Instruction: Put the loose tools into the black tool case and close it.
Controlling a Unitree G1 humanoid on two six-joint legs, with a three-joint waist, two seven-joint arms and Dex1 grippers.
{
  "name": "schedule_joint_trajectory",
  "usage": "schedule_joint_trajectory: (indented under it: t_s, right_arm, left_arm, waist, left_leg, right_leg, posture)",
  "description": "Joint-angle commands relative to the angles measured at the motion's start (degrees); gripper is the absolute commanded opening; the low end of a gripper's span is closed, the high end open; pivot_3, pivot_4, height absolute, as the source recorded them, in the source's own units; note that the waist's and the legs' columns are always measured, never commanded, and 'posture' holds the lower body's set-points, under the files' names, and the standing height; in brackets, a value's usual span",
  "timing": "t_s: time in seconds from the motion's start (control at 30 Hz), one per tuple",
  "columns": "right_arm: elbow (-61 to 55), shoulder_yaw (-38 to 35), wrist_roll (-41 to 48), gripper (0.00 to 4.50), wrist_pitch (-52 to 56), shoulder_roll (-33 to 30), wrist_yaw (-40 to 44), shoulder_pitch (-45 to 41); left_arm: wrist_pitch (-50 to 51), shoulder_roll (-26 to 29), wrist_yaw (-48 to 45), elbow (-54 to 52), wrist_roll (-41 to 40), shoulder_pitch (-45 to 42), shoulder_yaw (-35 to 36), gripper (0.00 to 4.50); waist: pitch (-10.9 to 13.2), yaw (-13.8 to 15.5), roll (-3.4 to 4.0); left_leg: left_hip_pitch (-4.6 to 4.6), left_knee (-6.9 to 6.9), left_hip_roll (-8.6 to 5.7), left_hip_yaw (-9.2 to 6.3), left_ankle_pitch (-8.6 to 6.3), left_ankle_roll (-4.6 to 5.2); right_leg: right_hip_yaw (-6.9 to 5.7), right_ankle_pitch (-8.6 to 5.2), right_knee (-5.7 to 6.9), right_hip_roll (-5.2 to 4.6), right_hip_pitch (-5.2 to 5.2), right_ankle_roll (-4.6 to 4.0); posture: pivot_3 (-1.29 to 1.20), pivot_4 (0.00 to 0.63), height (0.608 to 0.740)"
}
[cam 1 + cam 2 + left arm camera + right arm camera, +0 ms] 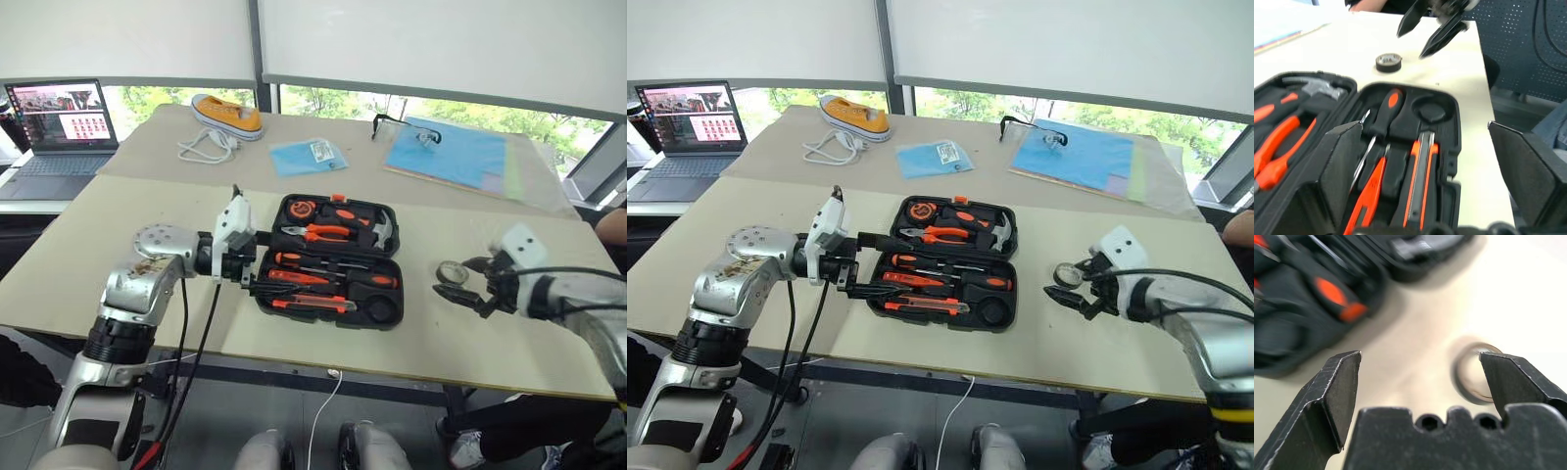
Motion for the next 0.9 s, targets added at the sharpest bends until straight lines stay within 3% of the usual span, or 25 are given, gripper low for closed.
schedule_joint_trajectory:
  t_s: [0.03, 0.07, 0.1, 0.13, 0.3, 0.37, 0.5, 0.63, 0.73, 0.9]
  right_arm:
    - [6.53, 3.3, -4.49, 4.5, -4.57, 1.11, 2.61, -3.87]
    - [8.15, 4.09, -5.27, 4.5, -5.3, 1.71, 3.14, -4.79]
    - [10.03, 4.84, -6.21, 3.98, -5.86, 2.47, 3.24, -5.8]
    - [11.7, 5.43, -7.07, 3.79, -6.61, 3.15, 3.29, -6.65]
    - [17.16, 6.62, -10.22, 2.01, -9.9, 5.78, 4.24, -9.34]
    - [17.13, 5.6, -10.33, 1.17, -10.74, 6.06, 4.83, -9.61]
    - [13.23, 3.66, -8.13, 0.01, -9.43, 5.41, 7.61, -9.29]
    - [1.81, 0.87, -0.55, 0.01, -2.67, 4.76, 12.9, -8.58]
    - [-17.26, 4.2, 6.74, 0.01, 3.88, 3.85, 16.5, -4.77]
    - [-22.15, 10.57, 2.32, 0.01, 5.31, 5.98, 11.46, -2.37]
  left_arm:
    - [0.49, 1.41, 1.32, -3.32, -0.52, 1.21, 0.05, 4.45]
    - [0.71, 1.78, 1.48, -3.73, -0.52, 1.61, -0.03, 4.45]
    - [0.88, 2.1, 1.62, -4.1, -0.63, 2.01, -0.03, 4.5]
    - [0.99, 2.34, 1.78, -4.42, -0.78, 2.31, -0.02, 4.5]
    - [1.64, 3.31, 2.46, -6.11, -1.42, 3.63, 0.08, 4.5]
    - [1.48, 3.93, 1.98, -6.21, -1.28, 3.81, -0.25, 4.5]
    - [0.07, 5.22, 0.65, -5.69, -0.38, 3.9, -1.31, 4.5]
    - [-0.89, 6.73, -1.49, -5.23, 0.04, 3.77, -2.59, 4.5]
    - [-2.82, 8.34, -4.11, -5.19, 0.83, 4.02, -4.19, 4.5]
    - [-4.67, 8.02, -4.04, -3.97, 1.55, 3.28, -5.08, 4.5]
  waist:
    - [0.0, -0.05, 0.01]
    - [0.01, -0.06, 0.01]
    - [0.01, -0.07, 0.02]
    - [0.02, -0.1, 0.03]
    - [0.03, -0.13, 0.06]
    - [0.04, -0.1, 0.07]
    - [0.05, -0.1, 0.09]
    - [0.25, -0.17, 0.42]
    - [0.29, -0.17, 0.5]
    - [0.29, 0.09, 0.49]
  left_leg:
    - [0.01, -0.02, 0.01, 0.0, 0.01, -0.01]
    - [0.02, -0.04, 0.01, 0.01, 0.02, -0.03]
    - [0.01, -0.05, 0.03, 0.0, 0.03, -0.04]
    - [0.0, -0.06, 0.03, 0.0, 0.03, -0.05]
    - [0.0, -0.06, 0.02, 0.01, 0.04, -0.06]
    - [0.0, -0.05, 0.03, 0.0, 0.04, -0.07]
    - [0.0, -0.06, 0.02, 0.0, 0.04, -0.07]
    - [-0.01, -0.06, 0.03, 0.0, 0.04, -0.07]
    - [-0.01, -0.11, 0.05, -0.03, 0.04, -0.09]
    - [0.01, -0.09, 0.06, -0.07, 0.04, -0.11]
  right_leg:
    - [0.01, -0.01, 0.02, 0.01, -0.01, -0.02]
    - [0.01, -0.01, 0.05, 0.01, -0.03, -0.05]
    - [-0.01, -0.01, 0.07, 0.02, -0.04, -0.06]
    - [-0.02, 0.0, 0.07, 0.02, -0.06, -0.08]
    - [-0.03, 0.06, 0.06, 0.0, -0.05, -0.18]
    - [-0.04, 0.06, 0.06, -0.01, -0.04, -0.18]
    - [-0.05, 0.06, 0.06, -0.03, -0.04, -0.18]
    - [-0.05, 0.07, 0.06, -0.03, -0.06, -0.19]
    - [-0.07, 0.07, 0.06, -0.02, -0.08, -0.22]
    - [-0.13, 0.04, 0.06, -0.03, -0.05, -0.18]
  posture:
    - [0.0, 0.15, 0.718]
    - [0.0, 0.15, 0.718]
    - [0.0, 0.15, 0.718]
    - [0.0, 0.15, 0.718]
    - [0.0, 0.15, 0.718]
    - [0.0, 0.15, 0.718]
    - [0.0, 0.15, 0.718]
    - [0.0, 0.15, 0.718]
    - [0.0, 0.15, 0.718]
    - [0.0, 0.15, 0.718]
